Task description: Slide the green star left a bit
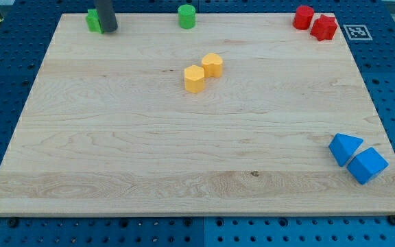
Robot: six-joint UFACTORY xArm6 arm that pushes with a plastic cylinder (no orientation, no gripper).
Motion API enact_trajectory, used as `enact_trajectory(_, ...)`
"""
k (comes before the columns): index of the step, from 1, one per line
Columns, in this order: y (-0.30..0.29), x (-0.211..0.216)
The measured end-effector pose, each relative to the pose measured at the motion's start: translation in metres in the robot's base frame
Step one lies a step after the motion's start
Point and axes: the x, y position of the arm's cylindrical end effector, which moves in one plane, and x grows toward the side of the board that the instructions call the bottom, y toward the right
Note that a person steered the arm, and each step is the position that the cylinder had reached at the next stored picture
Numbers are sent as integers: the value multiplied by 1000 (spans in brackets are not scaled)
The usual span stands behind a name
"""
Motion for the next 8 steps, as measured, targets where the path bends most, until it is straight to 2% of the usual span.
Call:
enact_trajectory(1, 25, 23)
enact_trajectory(2, 77, 51)
enact_trajectory(3, 84, 51)
enact_trajectory(4, 84, 51)
enact_trajectory(6, 83, 8)
enact_trajectory(8, 76, -1)
